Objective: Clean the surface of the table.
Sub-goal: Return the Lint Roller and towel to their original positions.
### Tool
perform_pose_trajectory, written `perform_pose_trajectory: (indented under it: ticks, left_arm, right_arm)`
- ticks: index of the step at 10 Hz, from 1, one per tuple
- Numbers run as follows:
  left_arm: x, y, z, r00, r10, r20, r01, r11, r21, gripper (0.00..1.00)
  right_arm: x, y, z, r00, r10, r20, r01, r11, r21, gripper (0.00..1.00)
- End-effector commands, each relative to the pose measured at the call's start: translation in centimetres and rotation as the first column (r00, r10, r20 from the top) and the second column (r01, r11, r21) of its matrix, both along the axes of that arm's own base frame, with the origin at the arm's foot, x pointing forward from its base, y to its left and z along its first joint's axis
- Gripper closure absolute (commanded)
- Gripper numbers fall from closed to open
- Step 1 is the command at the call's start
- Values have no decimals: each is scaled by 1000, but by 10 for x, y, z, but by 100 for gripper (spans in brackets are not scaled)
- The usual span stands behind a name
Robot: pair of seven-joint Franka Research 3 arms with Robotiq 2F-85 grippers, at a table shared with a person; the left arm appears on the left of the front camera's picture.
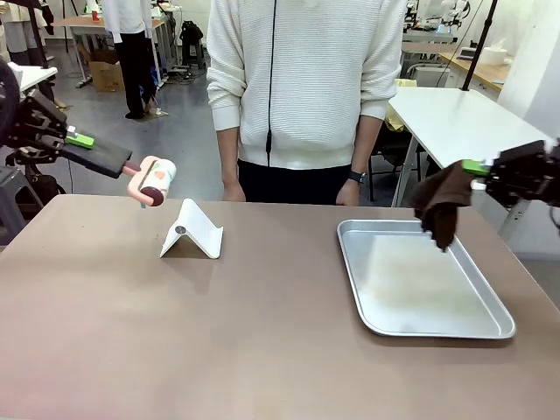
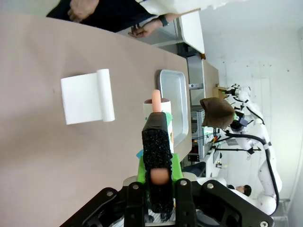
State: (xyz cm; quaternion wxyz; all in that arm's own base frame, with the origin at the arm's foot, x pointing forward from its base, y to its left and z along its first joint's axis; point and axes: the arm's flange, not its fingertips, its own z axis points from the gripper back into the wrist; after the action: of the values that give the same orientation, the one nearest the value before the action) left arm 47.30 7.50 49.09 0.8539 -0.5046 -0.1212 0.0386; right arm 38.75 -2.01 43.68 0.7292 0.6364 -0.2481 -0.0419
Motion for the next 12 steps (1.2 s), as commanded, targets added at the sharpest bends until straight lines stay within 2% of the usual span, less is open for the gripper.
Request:
perform_pose_trajectory:
  ticks: [1, 2, 6, 8, 9, 10, 11, 12]
  left_arm:
    - [18, -13, 3, 998, 66, 20, -65, 998, -10, 78]
    - [28, -25, 1, 996, 83, 38, -83, 997, -3, 78]
    - [61, -63, -24, 998, 58, 25, -58, 998, 25, 78]
    - [68, -73, -34, 999, 40, 0, -40, 998, 45, 78]
    - [71, -74, -39, 999, 42, -13, -41, 998, 51, 78]
    - [70, -72, -43, 998, 31, -62, -27, 998, 59, 78]
    - [66, -75, -44, 1000, 28, -9, -27, 998, 50, 78]
    - [66, -75, -44, 1000, 28, -9, -27, 998, 50, 78]
  right_arm:
    - [-56, 63, -29, 999, -34, 43, 34, 999, -5, 95]
    - [-59, 84, -36, 1000, 10, 27, -10, 1000, -2, 95]
    - [-74, 149, -67, 993, 112, 20, -111, 993, -40, 95]
    - [-84, 159, -77, 987, 158, -13, -158, 986, -44, 95]
    - [-86, 159, -80, 983, 174, -65, -176, 984, -30, 95]
    - [-1, 171, -57, 981, 188, -40, -189, 981, -45, 95]
    - [-1, 171, -57, 981, 188, -40, -189, 981, -45, 95]
    - [-1, 171, -57, 981, 188, -40, -189, 981, -45, 95]
